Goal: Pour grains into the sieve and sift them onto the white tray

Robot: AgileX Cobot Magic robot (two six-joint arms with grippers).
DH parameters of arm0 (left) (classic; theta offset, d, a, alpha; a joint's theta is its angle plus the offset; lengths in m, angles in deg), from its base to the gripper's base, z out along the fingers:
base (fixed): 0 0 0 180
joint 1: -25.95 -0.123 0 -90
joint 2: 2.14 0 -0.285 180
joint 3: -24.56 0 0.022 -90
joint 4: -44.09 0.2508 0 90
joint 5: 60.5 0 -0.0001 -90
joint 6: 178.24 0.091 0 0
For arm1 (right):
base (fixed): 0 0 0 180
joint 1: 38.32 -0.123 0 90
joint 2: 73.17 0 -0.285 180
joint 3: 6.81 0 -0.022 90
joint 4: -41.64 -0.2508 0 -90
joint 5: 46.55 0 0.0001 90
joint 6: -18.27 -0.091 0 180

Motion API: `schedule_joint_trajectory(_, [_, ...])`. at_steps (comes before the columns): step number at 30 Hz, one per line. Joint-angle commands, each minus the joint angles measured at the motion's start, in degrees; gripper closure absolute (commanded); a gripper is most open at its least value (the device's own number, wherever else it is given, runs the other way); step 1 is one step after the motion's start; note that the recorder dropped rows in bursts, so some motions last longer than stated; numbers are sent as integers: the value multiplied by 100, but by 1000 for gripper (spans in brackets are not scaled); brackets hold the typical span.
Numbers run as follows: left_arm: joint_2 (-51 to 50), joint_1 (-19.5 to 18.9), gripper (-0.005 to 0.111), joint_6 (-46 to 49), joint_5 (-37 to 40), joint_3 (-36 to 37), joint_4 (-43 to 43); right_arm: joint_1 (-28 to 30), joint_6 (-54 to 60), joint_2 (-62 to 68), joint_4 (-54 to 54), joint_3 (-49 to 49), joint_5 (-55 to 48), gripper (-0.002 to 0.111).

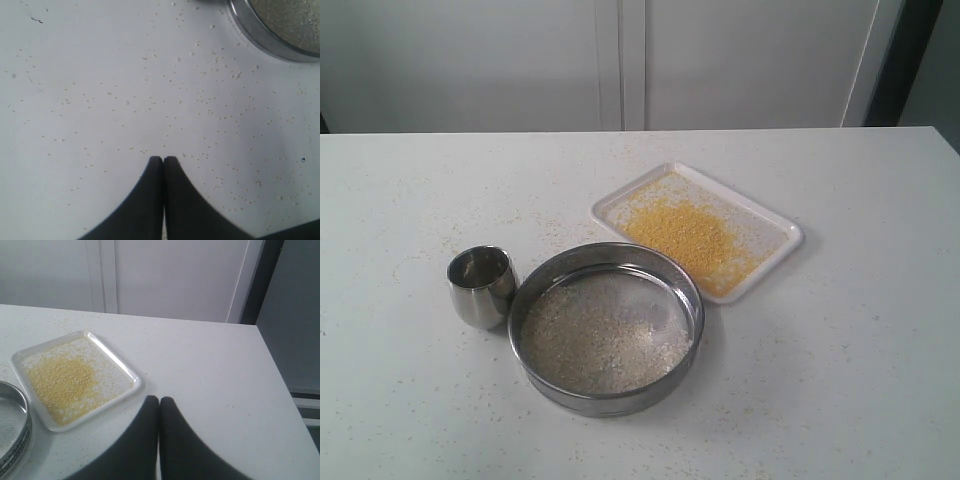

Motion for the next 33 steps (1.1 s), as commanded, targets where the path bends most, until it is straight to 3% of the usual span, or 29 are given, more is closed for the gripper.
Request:
schedule_joint_trajectory(1, [43, -14, 107, 17, 56, 42, -29, 50, 69, -31, 61, -24, 47, 108])
schedule_joint_trajectory(21, [43, -14, 107, 17, 56, 42, -29, 50, 69, -41, 61, -24, 48, 108])
schedule_joint_trajectory(33, [43, -14, 107, 17, 56, 42, -29, 50, 69, -961, 61, -87, -35, 108])
